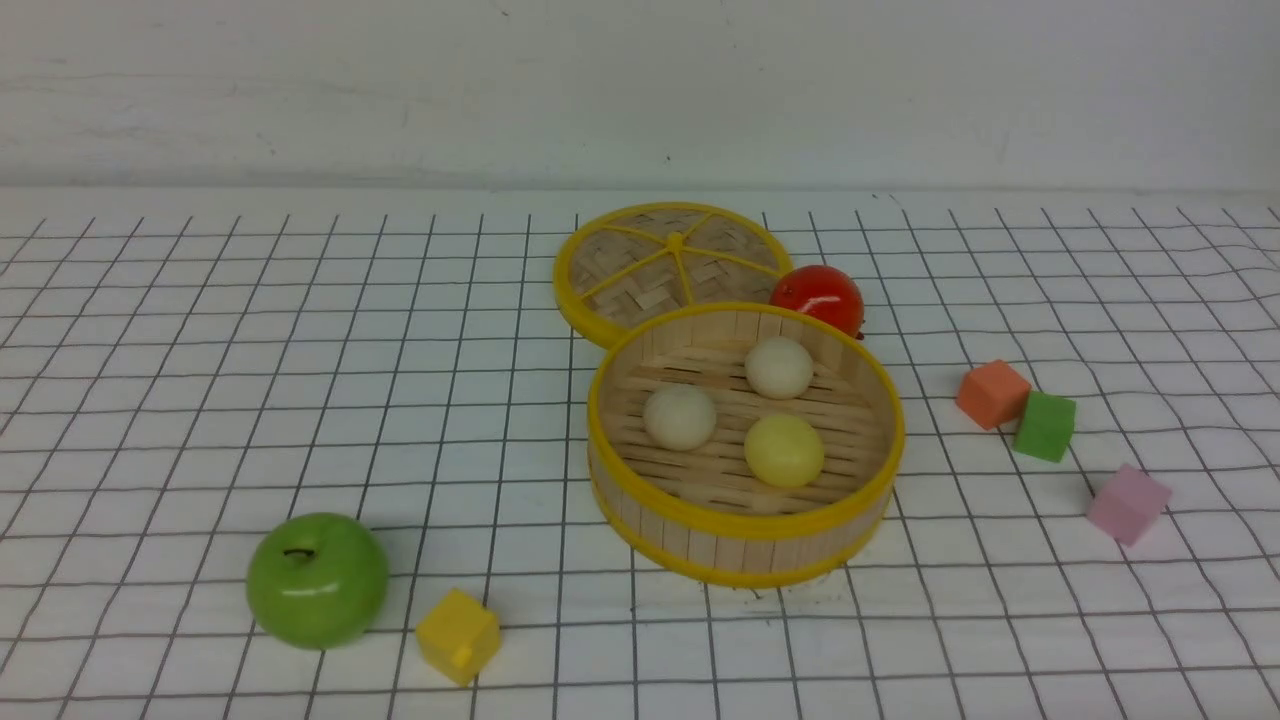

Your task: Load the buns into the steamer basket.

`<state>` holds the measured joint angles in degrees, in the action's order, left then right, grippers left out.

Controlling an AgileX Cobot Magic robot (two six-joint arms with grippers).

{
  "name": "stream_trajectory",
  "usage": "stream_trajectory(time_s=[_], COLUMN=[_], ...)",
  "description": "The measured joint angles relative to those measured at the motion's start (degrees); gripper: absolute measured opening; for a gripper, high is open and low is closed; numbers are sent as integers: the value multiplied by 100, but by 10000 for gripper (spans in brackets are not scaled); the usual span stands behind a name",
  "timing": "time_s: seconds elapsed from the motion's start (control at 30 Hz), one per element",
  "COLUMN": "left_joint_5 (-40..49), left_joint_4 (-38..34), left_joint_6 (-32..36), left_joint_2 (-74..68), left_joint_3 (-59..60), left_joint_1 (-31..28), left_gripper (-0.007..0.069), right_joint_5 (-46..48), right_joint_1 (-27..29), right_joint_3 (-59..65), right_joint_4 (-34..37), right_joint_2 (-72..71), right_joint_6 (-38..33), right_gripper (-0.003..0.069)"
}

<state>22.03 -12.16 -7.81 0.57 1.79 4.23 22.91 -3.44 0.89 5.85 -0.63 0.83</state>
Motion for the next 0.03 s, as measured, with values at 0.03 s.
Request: stream_trajectory(time_s=[0.03], left_joint_5=[0], left_joint_4=[0], left_joint_6=[0], left_joint_2=[0], left_joint_3=[0], left_joint_1=[0], left_gripper=[-10], right_joint_5=[0], right_joint_1=[0], right_joint_3=[0], right_joint_4=[0], right_joint_2=[0], right_joint_6=[0], right_gripper=[39])
